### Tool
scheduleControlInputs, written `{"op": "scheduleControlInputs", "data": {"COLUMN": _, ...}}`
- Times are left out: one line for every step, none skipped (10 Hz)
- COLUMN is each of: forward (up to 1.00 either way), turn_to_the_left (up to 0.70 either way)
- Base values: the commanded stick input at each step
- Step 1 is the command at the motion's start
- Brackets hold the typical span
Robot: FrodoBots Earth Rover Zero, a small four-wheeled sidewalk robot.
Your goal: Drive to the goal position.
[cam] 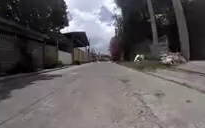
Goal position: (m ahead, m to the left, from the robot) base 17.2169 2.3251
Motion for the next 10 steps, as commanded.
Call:
{"op": "scheduleControlInputs", "data": {"forward": 1.0, "turn_to_the_left": 0.0}}
{"op": "scheduleControlInputs", "data": {"forward": 1.0, "turn_to_the_left": 0.0}}
{"op": "scheduleControlInputs", "data": {"forward": 1.0, "turn_to_the_left": 0.0}}
{"op": "scheduleControlInputs", "data": {"forward": 1.0, "turn_to_the_left": 0.0}}
{"op": "scheduleControlInputs", "data": {"forward": 1.0, "turn_to_the_left": 0.0}}
{"op": "scheduleControlInputs", "data": {"forward": 1.0, "turn_to_the_left": 0.0}}
{"op": "scheduleControlInputs", "data": {"forward": 1.0, "turn_to_the_left": 0.0}}
{"op": "scheduleControlInputs", "data": {"forward": 1.0, "turn_to_the_left": 0.0}}
{"op": "scheduleControlInputs", "data": {"forward": 1.0, "turn_to_the_left": 0.0}}
{"op": "scheduleControlInputs", "data": {"forward": 1.0, "turn_to_the_left": 0.0}}
